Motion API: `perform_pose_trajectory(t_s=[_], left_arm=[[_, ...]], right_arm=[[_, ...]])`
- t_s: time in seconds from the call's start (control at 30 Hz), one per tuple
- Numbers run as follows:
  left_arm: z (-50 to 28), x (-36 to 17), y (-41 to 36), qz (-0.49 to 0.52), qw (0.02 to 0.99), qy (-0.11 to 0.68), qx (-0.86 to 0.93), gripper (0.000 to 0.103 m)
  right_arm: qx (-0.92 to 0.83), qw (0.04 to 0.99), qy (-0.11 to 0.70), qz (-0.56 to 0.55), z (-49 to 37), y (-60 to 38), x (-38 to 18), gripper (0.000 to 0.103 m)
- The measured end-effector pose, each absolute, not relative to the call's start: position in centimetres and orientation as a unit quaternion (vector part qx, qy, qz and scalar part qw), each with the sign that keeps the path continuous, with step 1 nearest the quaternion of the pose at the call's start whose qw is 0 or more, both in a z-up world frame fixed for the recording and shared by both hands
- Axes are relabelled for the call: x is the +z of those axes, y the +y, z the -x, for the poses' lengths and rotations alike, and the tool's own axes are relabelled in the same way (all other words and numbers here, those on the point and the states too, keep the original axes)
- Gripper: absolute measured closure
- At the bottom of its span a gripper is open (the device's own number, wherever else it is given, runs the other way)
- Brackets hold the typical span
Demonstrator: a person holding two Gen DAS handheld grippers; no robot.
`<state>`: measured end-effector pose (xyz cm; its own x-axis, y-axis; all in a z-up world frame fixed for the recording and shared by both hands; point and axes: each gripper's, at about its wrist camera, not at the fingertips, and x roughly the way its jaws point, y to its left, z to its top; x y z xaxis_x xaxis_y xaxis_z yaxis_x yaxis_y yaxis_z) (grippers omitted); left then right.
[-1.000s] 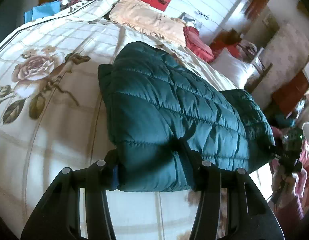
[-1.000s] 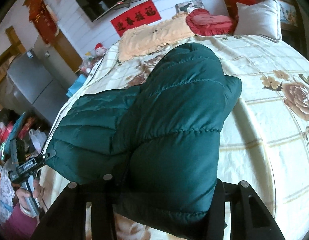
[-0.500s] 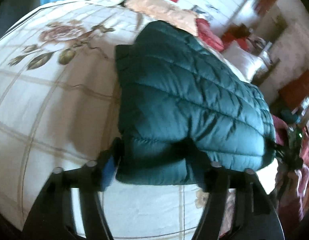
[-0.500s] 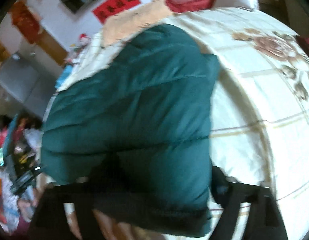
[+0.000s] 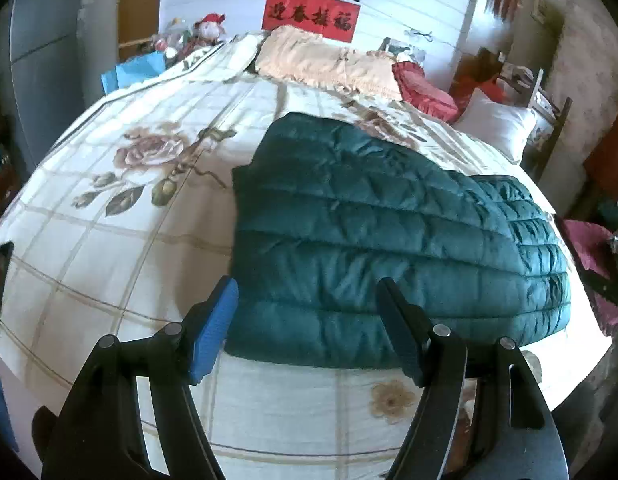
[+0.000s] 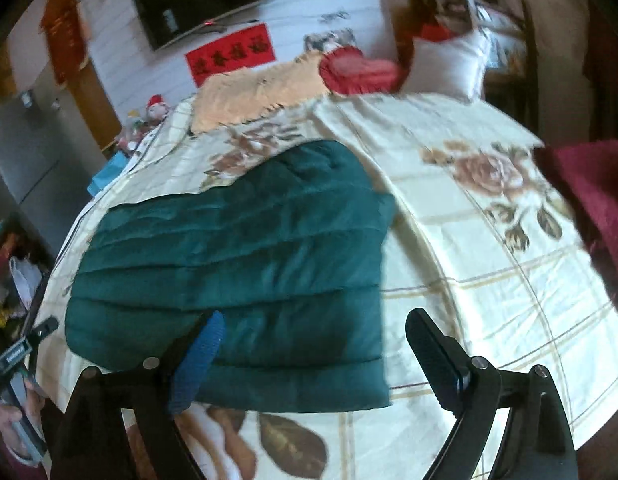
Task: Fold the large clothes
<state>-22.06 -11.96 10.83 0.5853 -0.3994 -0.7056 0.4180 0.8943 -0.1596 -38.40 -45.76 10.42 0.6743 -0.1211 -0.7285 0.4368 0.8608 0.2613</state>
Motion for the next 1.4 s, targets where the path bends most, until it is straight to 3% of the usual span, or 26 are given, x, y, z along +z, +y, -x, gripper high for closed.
perform_pose_trajectory(t_s=[0.6,1.4], left_arm=[[24.2,11.8,-15.9,-0.035,0.903,0.363,-0.227,0.031],[25.2,11.7,-17.2,-0.073,0.918,0.323,-0.219,0.031]], right_arm=[[-0.154,0.910,0.359,-0.137,34.8,-35.3,10.4,0.010],[-0.152,0.908,0.361,-0.149,33.4,-34.2,10.5,0.010]])
